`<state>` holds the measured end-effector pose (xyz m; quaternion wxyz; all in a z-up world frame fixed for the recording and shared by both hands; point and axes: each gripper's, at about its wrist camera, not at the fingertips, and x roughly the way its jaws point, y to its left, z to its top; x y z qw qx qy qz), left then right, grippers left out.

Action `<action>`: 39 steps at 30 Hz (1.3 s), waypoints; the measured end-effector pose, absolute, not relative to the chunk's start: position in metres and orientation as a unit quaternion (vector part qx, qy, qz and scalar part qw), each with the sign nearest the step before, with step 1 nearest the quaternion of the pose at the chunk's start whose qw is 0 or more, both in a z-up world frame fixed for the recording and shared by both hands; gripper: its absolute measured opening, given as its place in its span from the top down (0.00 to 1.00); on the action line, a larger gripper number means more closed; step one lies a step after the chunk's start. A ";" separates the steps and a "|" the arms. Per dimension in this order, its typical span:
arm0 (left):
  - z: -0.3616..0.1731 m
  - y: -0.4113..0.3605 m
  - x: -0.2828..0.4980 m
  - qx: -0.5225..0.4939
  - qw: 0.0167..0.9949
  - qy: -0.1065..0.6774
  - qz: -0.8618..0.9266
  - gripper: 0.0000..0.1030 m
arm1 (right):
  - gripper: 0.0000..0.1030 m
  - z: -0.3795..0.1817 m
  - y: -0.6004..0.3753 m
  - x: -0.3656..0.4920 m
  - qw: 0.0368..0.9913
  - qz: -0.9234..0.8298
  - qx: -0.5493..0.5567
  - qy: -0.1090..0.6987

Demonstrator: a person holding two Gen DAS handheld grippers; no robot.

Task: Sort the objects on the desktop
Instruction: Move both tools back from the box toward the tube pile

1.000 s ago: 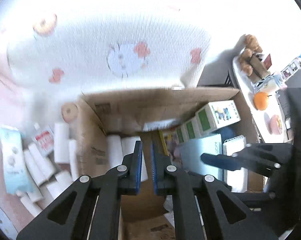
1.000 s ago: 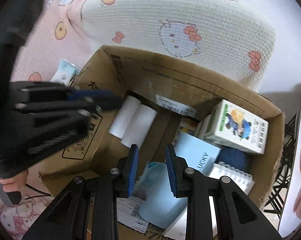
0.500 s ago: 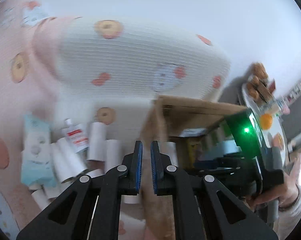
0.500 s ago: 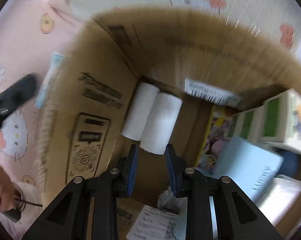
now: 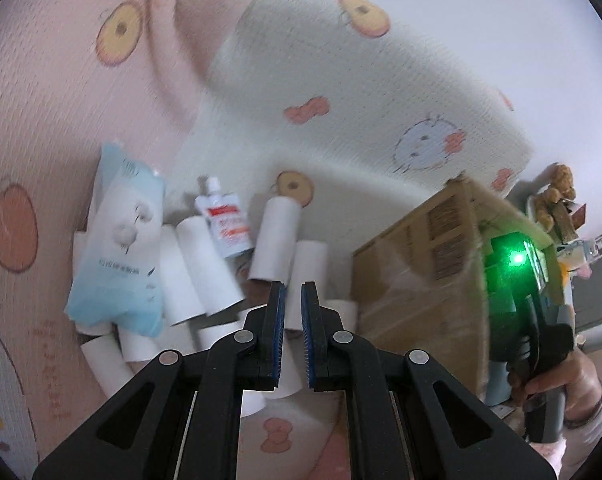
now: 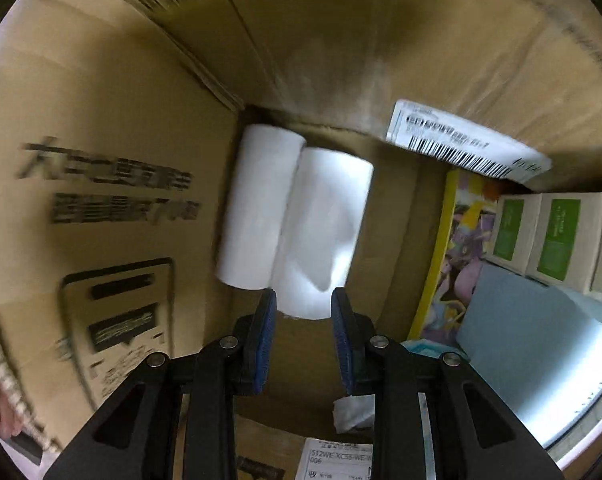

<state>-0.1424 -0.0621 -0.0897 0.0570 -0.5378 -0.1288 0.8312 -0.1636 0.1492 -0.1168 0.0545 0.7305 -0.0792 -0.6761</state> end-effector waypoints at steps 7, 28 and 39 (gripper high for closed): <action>-0.101 -0.078 -0.130 -0.549 0.052 -0.134 0.823 0.91 | 0.77 -0.131 0.153 -0.164 0.041 -0.655 0.747 -0.109; -0.184 -0.121 -0.083 -0.552 0.027 -0.234 0.800 0.59 | 0.77 -0.009 0.127 -0.129 0.048 -0.783 0.614 -0.080; -0.195 -0.135 -0.068 -0.513 0.033 -0.281 0.810 0.57 | 0.77 0.058 0.047 -0.126 0.094 -0.859 0.503 0.015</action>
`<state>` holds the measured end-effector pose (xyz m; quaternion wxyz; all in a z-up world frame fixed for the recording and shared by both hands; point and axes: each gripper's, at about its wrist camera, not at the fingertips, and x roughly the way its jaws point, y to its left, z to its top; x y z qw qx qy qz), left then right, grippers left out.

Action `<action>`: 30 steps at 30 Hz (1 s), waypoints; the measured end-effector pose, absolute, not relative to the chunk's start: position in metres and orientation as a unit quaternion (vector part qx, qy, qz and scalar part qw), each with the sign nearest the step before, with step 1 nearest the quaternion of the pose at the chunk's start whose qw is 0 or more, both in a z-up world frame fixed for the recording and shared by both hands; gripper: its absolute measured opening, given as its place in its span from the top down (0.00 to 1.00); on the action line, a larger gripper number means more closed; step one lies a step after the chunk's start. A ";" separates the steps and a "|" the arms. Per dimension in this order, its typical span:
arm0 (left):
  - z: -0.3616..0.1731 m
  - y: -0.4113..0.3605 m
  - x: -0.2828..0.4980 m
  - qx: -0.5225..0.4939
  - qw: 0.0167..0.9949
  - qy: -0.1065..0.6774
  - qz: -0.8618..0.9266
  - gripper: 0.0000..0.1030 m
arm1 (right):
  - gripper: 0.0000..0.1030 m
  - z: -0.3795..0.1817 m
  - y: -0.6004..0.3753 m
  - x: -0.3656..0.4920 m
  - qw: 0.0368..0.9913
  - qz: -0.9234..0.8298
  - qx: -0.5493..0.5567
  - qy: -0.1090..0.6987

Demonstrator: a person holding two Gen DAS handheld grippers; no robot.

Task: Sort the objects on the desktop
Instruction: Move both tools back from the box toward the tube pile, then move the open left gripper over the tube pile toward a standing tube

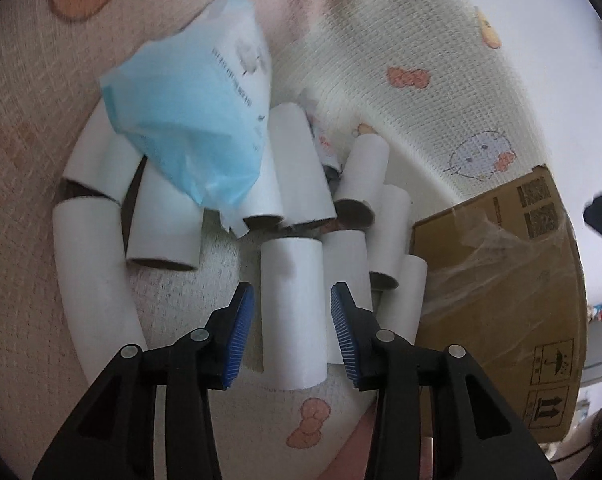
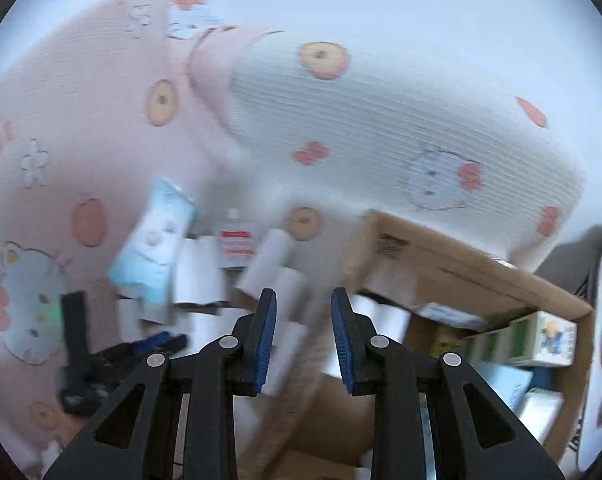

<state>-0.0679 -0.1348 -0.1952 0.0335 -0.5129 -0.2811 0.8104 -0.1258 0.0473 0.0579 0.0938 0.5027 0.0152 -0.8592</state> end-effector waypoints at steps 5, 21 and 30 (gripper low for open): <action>-0.191 -0.130 -0.060 -0.483 0.037 -0.275 0.830 0.56 | 0.76 0.042 0.017 -0.122 0.146 -0.859 0.489 -0.032; -0.217 -0.178 -0.024 -0.425 0.010 -0.389 0.817 0.56 | 0.77 -0.038 -0.063 -0.100 0.204 -0.828 0.518 0.063; -0.221 -0.168 -0.032 -0.445 0.027 -0.364 0.818 0.59 | 0.77 -0.071 -0.079 -0.098 0.198 -0.790 0.571 0.100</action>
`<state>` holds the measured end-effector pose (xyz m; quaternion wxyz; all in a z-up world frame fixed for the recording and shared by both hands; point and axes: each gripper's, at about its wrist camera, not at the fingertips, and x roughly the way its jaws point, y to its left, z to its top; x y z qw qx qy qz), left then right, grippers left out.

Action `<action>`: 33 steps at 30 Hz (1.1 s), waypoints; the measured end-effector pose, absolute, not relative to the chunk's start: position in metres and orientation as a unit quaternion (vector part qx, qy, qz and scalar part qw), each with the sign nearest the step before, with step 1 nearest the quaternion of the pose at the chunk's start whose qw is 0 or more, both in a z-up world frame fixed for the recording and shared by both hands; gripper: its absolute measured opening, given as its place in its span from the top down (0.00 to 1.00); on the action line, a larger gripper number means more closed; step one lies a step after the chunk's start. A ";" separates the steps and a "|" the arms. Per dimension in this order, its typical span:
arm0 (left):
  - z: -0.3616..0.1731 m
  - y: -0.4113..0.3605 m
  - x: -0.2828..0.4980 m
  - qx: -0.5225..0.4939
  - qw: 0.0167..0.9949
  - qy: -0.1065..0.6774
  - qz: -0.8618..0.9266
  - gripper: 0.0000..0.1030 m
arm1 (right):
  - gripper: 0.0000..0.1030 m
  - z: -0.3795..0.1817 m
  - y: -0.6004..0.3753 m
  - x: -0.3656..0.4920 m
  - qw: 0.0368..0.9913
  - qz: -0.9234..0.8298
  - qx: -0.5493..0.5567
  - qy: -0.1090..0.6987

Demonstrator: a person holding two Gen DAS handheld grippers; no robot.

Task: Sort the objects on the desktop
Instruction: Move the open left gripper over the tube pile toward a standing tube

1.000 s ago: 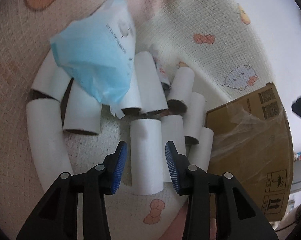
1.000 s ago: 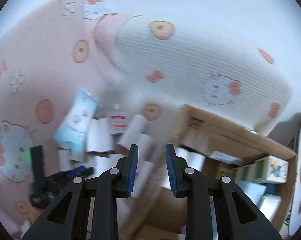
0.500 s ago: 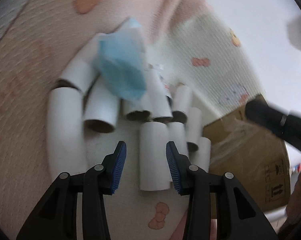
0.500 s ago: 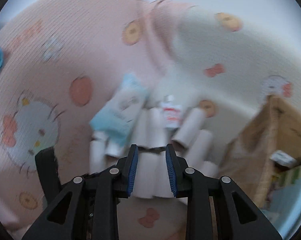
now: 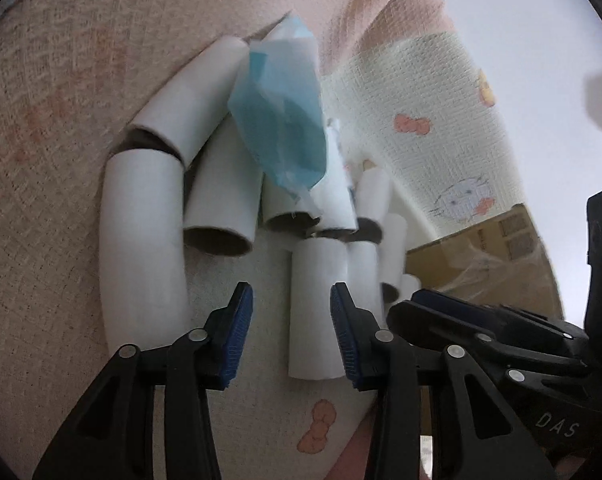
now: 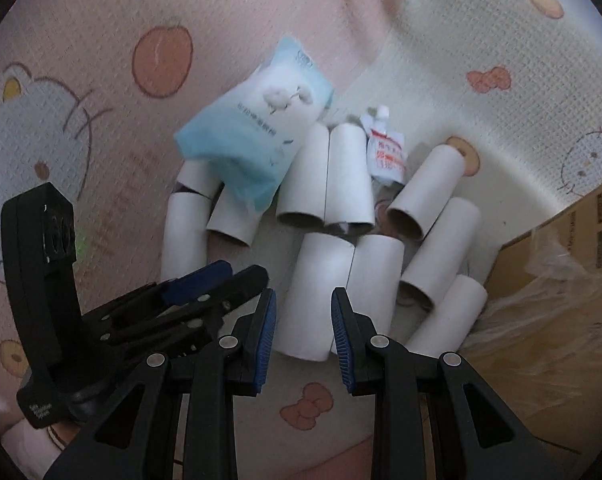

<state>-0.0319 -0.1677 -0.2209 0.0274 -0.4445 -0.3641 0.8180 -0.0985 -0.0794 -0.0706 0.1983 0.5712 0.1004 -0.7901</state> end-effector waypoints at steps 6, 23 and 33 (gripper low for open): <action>-0.222 -0.159 -0.033 -0.464 0.015 -0.309 0.830 0.59 | 0.77 -0.092 -0.070 -0.106 0.188 -0.765 0.611 0.072; -0.227 -0.173 -0.045 -0.464 0.086 -0.419 0.776 0.59 | 0.77 -0.131 -0.079 -0.101 0.206 -0.718 0.661 0.075; -0.214 -0.164 -0.044 -0.483 0.079 -0.410 0.770 0.59 | 0.77 -0.133 -0.083 -0.097 0.219 -0.736 0.636 0.081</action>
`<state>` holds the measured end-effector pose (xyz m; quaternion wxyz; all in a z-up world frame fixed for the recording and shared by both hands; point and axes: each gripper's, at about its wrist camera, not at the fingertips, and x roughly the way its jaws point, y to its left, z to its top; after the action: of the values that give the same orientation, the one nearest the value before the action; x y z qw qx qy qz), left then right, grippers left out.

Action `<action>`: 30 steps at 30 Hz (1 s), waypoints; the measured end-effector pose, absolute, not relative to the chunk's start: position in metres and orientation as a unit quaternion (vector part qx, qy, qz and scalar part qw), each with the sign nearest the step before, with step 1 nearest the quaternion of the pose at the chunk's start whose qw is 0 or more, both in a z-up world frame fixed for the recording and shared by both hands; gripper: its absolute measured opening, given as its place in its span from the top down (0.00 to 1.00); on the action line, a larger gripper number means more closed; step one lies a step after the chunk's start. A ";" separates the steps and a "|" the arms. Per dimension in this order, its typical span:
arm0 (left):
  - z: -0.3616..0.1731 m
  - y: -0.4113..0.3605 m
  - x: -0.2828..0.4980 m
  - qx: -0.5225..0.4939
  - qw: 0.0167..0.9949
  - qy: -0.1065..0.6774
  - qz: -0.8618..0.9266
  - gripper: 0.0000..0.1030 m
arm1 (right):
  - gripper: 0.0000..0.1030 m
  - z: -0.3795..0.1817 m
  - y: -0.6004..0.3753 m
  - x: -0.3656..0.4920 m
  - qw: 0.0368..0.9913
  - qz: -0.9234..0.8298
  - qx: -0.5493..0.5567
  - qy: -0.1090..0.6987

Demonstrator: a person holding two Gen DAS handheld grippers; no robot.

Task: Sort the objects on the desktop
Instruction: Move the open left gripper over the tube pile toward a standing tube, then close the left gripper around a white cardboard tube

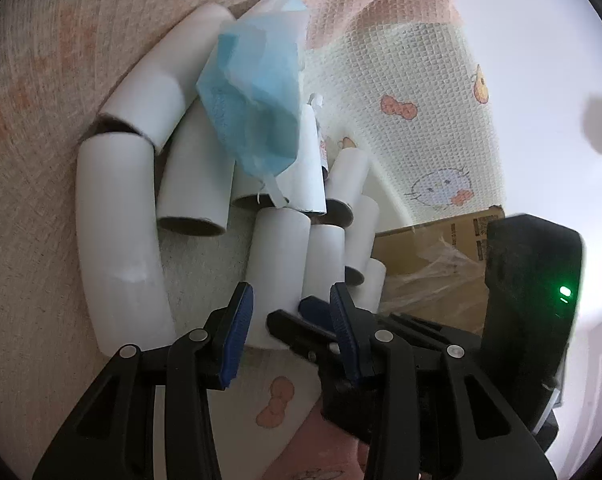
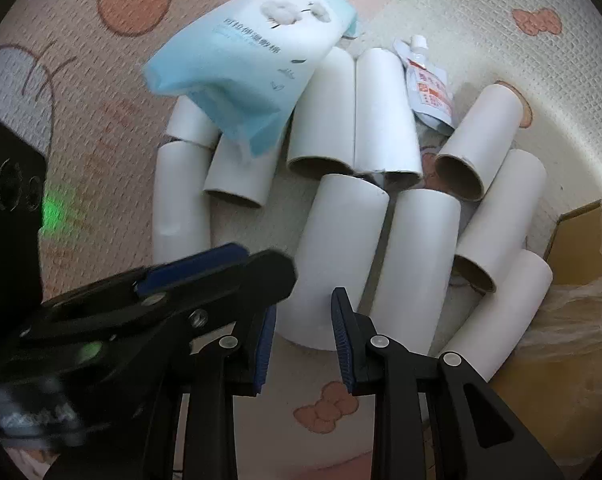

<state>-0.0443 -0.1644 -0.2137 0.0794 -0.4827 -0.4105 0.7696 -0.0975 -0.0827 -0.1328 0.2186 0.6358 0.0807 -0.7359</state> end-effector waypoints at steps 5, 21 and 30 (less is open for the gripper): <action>-0.204 -0.163 -0.054 -0.500 0.086 -0.389 0.769 0.58 | 0.70 -0.142 -0.074 -0.099 0.199 -0.736 0.645 0.057; -0.223 -0.161 -0.080 -0.605 0.062 -0.331 0.721 0.56 | 0.60 -0.166 -0.076 -0.086 0.249 -0.702 0.667 -0.020; -0.240 -0.155 -0.098 -0.647 0.039 -0.300 0.700 0.55 | 0.60 -0.173 -0.075 -0.078 0.263 -0.692 0.671 -0.041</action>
<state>-0.0978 -0.1550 -0.2404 0.0391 -0.6470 -0.2998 0.7000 -0.0781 -0.0746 -0.1734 0.2635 0.6709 -0.0411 -0.6920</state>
